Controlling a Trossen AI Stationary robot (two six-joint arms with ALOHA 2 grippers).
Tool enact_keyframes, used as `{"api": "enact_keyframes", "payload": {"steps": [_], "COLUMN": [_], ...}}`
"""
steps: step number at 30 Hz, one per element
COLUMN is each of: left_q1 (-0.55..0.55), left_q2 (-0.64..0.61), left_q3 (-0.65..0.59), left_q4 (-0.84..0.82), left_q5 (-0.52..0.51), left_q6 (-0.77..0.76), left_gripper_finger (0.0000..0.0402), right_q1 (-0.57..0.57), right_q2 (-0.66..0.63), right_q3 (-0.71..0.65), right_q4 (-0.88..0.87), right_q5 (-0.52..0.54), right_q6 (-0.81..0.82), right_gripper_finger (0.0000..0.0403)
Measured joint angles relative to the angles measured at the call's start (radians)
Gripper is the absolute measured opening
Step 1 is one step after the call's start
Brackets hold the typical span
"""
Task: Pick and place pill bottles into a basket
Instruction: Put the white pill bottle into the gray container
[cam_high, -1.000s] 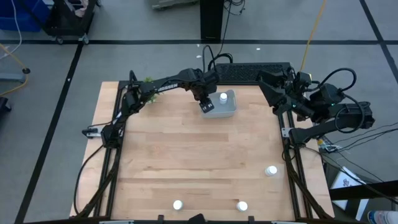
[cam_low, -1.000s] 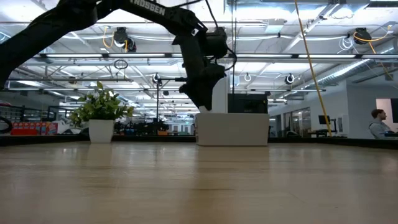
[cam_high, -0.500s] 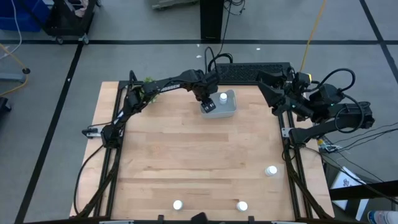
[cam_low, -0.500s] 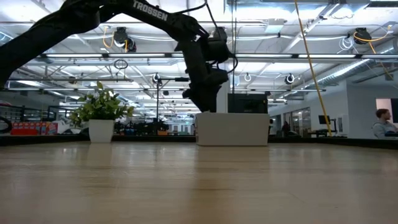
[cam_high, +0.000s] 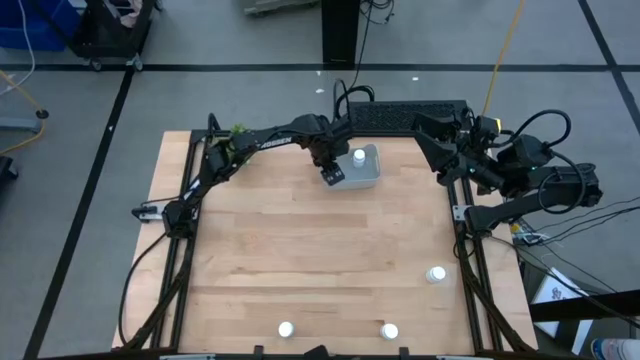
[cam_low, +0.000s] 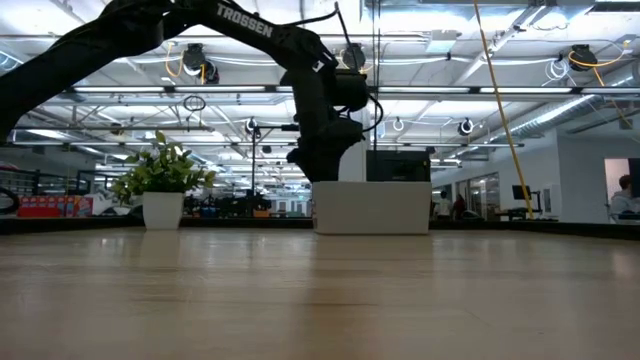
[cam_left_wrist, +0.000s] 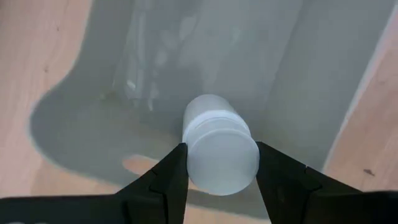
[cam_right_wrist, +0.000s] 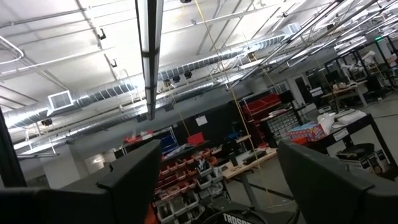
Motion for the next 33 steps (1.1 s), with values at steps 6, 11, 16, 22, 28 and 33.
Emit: {"api": "enact_keyframes", "payload": {"steps": [6,11,16,22,28,33], "left_q1": [-0.013,-0.025,-0.033,-0.04,-0.04,-0.037], "left_q2": [0.001,0.002,0.002,0.002,0.0,-0.019], "left_q3": [0.0,0.0,0.0,0.0,0.0,0.002], "left_q4": [-0.015,-0.014,-0.008,-0.008,0.001,0.004], "left_q5": [0.02,0.014,-0.004,-0.015,-0.014,-0.015], "left_q6": [0.038,0.038,0.028,0.028,-0.004,-0.012], "left_gripper_finger": [0.0184,0.0174,0.0175,0.023,0.0243,0.0241], "right_q1": [0.0,0.0,0.0,0.0,0.0,0.0], "right_q2": [0.0,0.0,0.0,0.0,0.0,0.0], "right_q3": [0.0,0.0,0.0,0.0,0.0,0.0], "right_q4": [-0.006,-0.007,-0.016,-0.024,-0.03,-0.032], "right_q5": [0.0,0.0,-0.001,-0.002,-0.002,-0.002], "right_q6": [-0.002,0.0,0.001,0.0,-0.002,-0.002], "right_gripper_finger": [0.0313,0.0313,0.0313,0.0313,0.0313,0.0313]}}
